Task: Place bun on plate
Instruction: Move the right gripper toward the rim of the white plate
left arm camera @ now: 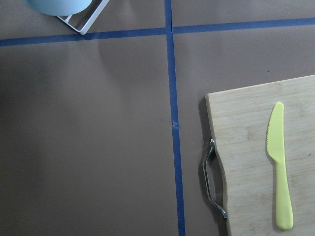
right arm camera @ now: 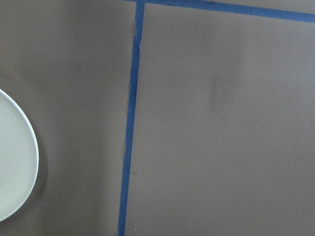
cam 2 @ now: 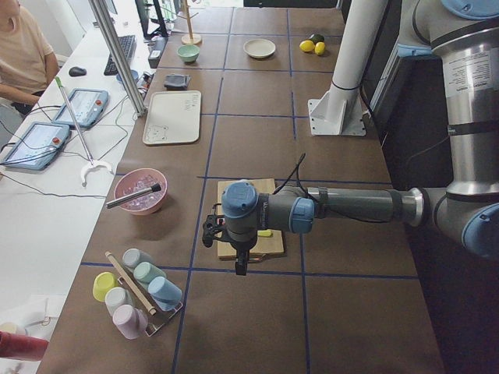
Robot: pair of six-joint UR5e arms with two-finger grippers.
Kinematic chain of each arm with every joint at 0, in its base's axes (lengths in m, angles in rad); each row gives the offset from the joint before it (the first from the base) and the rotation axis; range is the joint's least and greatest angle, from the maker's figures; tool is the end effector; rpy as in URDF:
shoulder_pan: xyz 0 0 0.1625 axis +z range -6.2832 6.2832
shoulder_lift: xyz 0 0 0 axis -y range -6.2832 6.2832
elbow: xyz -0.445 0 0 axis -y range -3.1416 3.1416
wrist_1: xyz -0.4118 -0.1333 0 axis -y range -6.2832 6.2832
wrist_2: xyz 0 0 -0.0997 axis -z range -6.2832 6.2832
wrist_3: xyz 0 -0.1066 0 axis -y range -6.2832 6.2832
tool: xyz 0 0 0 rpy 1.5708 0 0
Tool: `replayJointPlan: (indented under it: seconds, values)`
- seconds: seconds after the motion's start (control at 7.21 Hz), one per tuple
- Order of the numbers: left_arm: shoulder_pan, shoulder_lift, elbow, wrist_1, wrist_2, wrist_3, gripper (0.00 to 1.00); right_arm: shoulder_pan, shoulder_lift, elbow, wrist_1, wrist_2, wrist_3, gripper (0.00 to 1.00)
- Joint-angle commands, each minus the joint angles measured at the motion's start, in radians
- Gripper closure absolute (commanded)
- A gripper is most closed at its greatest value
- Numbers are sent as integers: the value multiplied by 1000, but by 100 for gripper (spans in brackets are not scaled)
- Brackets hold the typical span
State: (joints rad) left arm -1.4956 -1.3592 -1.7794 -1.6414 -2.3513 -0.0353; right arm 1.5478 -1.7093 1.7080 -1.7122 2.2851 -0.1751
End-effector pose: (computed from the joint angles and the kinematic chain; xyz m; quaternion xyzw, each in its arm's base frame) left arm -0.0264 -0.4261 0.6676 0.0102 0.3813 0.0313 0.9238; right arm 0.0534 -0.4389 0.6977 -0.0401 -0.3528 -0.0676 0.9324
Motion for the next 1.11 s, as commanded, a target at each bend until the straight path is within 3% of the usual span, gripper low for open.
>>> replayJointPlan:
  seconds: [0.0, 0.42, 0.55, 0.83, 0.97]
  values:
    - [0, 0, -11, -1, 0, 3, 0, 0, 13, -1, 0, -2, 0, 0]
    - [2, 0, -6, 2, 0, 2, 0, -11, 86, -5, 0, -1, 3, 0]
    - [2, 0, -8, 0, -2, 2, 0, -43, 89, -19, 76, 7, 26, 0]
    - [2, 0, -9, 0, -2, 2, 0, -95, 74, -63, 255, 132, 327, 0]
    - [2, 0, -12, -1, -2, 2, 0, -163, 26, -68, 413, 123, 347, 0]
